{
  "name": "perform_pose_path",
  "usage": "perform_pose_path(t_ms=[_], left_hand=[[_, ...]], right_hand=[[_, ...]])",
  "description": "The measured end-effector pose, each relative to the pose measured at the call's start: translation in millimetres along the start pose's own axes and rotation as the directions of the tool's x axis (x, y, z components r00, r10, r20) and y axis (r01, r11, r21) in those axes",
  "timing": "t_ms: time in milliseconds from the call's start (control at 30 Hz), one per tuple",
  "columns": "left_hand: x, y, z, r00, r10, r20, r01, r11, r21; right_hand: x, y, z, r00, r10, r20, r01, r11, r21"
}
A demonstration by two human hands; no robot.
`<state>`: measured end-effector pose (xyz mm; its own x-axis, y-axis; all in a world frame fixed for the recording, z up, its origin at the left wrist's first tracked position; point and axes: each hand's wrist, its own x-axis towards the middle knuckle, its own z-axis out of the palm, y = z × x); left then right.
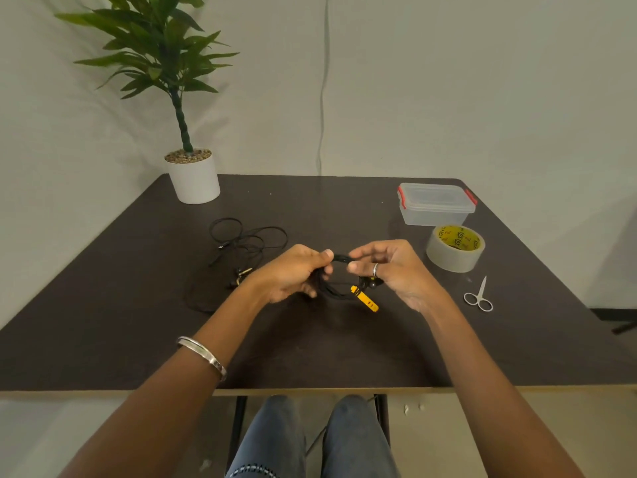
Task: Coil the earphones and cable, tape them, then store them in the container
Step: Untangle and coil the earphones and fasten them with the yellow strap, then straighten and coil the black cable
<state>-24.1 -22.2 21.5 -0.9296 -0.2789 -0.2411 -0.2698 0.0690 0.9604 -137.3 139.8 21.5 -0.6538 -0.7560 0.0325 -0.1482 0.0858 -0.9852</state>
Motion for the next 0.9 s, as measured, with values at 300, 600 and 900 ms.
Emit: perform_pose_path(t_ms=[300,600,900], left_hand=[[43,-22,23,0.878,0.404,-0.258,-0.176,0.772,0.610],[47,-41,28,0.805,0.463,-0.371,-0.160,0.771,0.616],[46,-44,24,0.737,0.429,-0.523,-0.123,0.845,0.520]], right_hand=[[19,31,-10,0.962,-0.111,-0.248,-0.018,0.886,-0.463],[15,48,-16,0.927,-0.222,-0.301,0.057,0.880,-0.472],[12,61,-18,0.808,-0.361,-0.465,0.134,0.882,-0.451]])
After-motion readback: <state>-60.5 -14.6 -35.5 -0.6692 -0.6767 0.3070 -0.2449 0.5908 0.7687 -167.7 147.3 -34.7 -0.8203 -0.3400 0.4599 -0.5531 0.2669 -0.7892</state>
